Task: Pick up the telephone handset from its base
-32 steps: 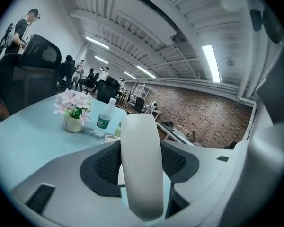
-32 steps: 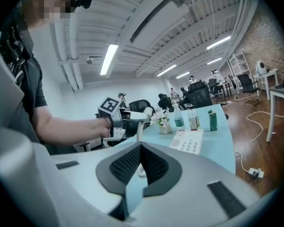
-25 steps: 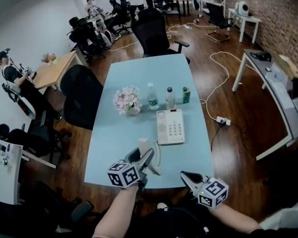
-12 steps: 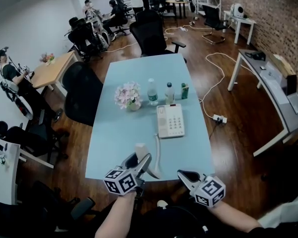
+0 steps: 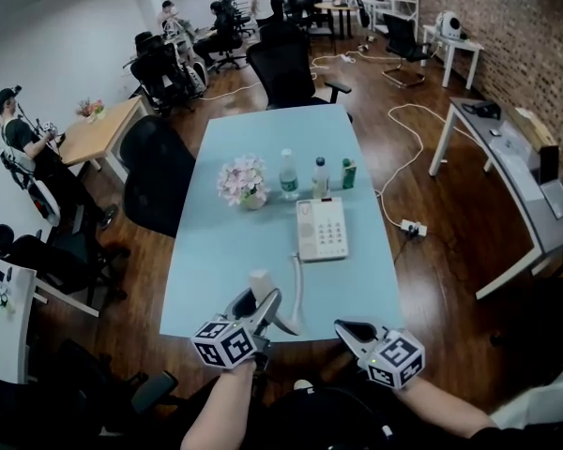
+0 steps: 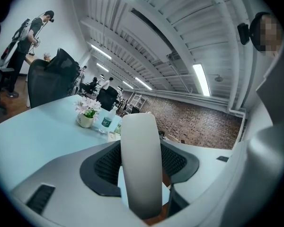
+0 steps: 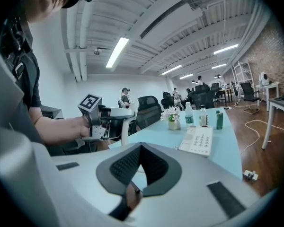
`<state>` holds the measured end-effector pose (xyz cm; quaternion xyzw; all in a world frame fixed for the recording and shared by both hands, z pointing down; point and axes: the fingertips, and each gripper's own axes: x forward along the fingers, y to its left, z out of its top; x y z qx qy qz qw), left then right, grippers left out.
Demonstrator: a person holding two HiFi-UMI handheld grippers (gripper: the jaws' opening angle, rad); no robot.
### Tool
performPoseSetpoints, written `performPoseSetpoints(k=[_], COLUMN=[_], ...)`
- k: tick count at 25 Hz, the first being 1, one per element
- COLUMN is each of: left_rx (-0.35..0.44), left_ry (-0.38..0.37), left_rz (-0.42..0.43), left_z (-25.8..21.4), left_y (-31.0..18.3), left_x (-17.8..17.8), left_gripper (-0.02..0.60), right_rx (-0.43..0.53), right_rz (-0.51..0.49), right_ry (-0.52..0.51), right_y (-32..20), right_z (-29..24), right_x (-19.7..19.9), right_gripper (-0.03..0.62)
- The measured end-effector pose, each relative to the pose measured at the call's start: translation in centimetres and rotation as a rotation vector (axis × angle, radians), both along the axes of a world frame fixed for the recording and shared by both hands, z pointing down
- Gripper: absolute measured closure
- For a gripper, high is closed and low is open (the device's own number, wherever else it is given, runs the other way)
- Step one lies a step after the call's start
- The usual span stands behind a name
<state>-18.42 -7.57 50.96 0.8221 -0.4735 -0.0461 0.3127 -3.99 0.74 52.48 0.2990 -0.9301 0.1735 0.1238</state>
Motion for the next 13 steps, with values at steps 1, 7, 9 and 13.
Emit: performPoseSetpoints(k=[1,7,9,13], left_rx=[-0.001,0.000,-0.001,-0.006], left_ry=[0.000,-0.007,-0.012,-0.021], left_rz=[-0.001,-0.012,-0.013,-0.003], left_z=[0.07,0.22,0.31,0.36], left_y=[0.09,0.09,0.11,0.26], left_x=[-0.08,-0.47,-0.40,-0.13], left_gripper=[0.341,0.341,0.341,0.341], right_rx=[-0.002,-0.005,-0.005,-0.005], right_rz=[0.001,-0.007,-0.010,-0.008], right_ry=[-0.001,-0.007,-0.010,-0.014], right_y=[-0.03,0.05,0.19,0.30], right_z=[0.00,0.14,0.15,0.16], right_x=[0.03,-0.20,-0.29,-0.32], right_gripper=[0.582,0.582,0.582,0.582])
